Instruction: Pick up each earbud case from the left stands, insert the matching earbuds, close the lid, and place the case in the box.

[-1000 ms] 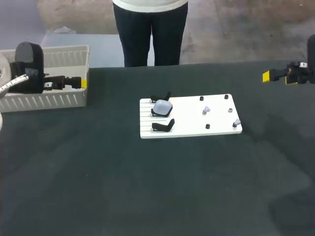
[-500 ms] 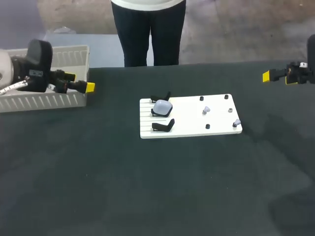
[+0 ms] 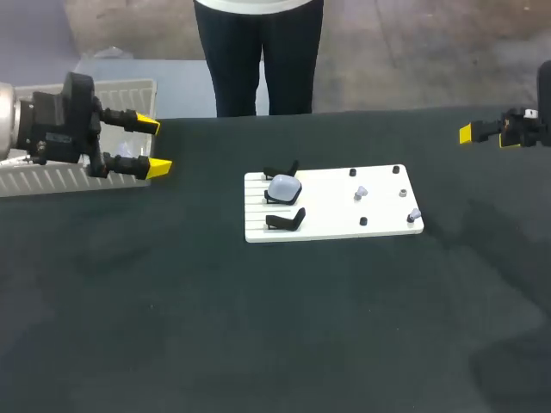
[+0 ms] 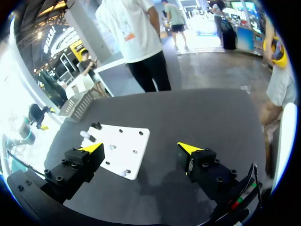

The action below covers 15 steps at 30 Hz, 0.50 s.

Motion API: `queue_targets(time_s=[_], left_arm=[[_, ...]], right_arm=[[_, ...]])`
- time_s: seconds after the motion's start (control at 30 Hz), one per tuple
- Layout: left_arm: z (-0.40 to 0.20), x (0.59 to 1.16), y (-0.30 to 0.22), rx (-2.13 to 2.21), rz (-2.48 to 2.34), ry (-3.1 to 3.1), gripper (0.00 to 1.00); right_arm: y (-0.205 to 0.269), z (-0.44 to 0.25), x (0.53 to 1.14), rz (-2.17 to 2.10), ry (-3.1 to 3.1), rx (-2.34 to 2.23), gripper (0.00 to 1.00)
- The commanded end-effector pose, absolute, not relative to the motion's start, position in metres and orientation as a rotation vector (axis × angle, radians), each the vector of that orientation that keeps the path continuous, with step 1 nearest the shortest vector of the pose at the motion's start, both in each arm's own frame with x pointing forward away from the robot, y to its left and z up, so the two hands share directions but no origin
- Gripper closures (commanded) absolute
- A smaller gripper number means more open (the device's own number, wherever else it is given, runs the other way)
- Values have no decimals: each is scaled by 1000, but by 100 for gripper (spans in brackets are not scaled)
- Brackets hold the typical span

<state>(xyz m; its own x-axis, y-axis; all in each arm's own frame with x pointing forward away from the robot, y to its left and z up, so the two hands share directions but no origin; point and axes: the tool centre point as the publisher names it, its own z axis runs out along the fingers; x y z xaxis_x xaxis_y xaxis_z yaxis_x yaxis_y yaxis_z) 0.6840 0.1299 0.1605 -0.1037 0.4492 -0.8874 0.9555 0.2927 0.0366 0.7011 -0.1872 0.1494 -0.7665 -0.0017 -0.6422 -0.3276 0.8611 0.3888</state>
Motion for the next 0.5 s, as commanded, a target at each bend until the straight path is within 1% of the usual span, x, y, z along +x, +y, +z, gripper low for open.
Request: queue_targets(time_s=[0.03,0.33,0.5], left_arm=[[158,688,135,1482,-898,1331,0],[158,688,135,1482,-898,1331,0],[150,681,116,1459,-918,1411,0]], right_arm=[[-186,150,701,641,2374,-234,0],[-186,150,701,641,2374,-234,0],[-186,150,701,641,2374,-234,0]])
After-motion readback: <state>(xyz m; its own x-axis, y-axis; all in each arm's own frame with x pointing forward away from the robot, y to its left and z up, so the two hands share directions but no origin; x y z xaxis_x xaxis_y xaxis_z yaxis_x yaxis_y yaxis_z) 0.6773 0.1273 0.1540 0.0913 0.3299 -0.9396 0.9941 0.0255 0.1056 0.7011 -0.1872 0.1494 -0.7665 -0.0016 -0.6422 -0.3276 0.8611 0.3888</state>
